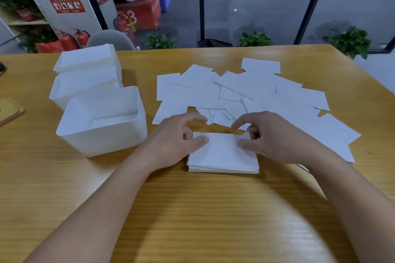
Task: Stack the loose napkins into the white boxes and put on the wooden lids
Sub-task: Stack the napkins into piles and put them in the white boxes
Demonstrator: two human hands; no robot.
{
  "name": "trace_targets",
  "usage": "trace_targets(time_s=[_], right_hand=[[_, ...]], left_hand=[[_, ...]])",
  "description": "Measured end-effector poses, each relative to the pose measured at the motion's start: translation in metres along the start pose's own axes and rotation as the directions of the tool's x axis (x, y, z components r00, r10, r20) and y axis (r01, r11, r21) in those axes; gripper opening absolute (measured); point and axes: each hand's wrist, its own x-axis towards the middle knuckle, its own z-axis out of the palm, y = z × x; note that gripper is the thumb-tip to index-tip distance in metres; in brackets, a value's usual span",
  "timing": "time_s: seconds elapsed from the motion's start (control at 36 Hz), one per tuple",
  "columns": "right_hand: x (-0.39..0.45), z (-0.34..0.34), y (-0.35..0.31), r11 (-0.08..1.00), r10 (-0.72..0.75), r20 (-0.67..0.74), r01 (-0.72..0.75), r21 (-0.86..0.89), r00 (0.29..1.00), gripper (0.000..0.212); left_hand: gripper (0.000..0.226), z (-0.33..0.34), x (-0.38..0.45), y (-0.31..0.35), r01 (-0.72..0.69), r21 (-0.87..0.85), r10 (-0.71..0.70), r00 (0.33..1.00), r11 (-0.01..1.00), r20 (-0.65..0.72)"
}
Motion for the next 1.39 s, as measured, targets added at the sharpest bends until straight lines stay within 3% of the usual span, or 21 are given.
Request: trace_targets(time_s=[0.08,0.17,0.28,0.44,0.58,0.72,0.86,0.94,1.08,1.22,1.39], right_hand=[[0.001,0.0,0.002,1.0,0.02,-0.051,-0.019,0.015,0.999,0.025],[0.003,0.002,0.004,1.0,-0.012,-0.195,0.011,-0.008,0.981,0.027],[0.005,0.006,0.002,0.997,-0.072,-0.254,0.067,-0.028,0.964,0.018],[0.007,0.017,0.003,0.993,-0.111,-0.178,0.101,-0.064,0.978,0.012],[0.007,0.018,0.003,0.991,-0.13,-0.195,0.119,-0.065,0.972,0.011],[0.01,0.021,0.002,0.984,-0.176,-0.268,0.164,-0.066,0.947,0.024],[0.008,0.02,-0.002,0.975,-0.22,-0.337,0.2,-0.093,0.915,0.065],[0.009,0.019,-0.003,0.974,-0.217,-0.372,0.175,-0.143,0.903,0.08],[0.01,0.016,-0.001,0.975,-0.204,-0.444,0.14,-0.174,0.872,0.056],[0.009,0.015,0.0,0.973,-0.209,-0.401,0.151,-0.172,0.892,0.025],[0.003,0.017,-0.013,0.966,-0.255,-0.354,0.251,-0.06,0.9,0.025]], left_hand=[[0.024,0.002,0.004,-0.005,0.003,0.066,0.01,0.983,0.998,-0.186],[0.03,0.0,0.009,-0.012,0.054,0.257,0.033,0.947,0.965,-0.321],[0.051,-0.003,0.011,-0.016,0.177,0.47,-0.028,0.951,0.865,-0.307],[0.023,-0.003,0.015,-0.02,0.205,0.541,-0.021,0.945,0.816,-0.327],[0.023,-0.001,0.013,-0.023,0.159,0.593,0.065,0.939,0.789,-0.339],[0.02,0.003,0.007,-0.014,0.008,0.519,0.208,0.911,0.855,-0.357],[0.017,0.008,0.0,0.007,-0.191,0.374,0.317,0.896,0.907,-0.311],[0.014,0.01,-0.002,0.013,-0.236,0.307,0.328,0.896,0.922,-0.298],[0.019,0.009,-0.005,0.015,-0.253,0.205,0.309,0.898,0.945,-0.314],[0.009,0.009,-0.005,0.016,-0.284,0.151,0.321,0.861,0.947,-0.395],[0.004,0.011,-0.006,0.018,-0.309,-0.03,0.249,0.816,0.95,-0.521]])
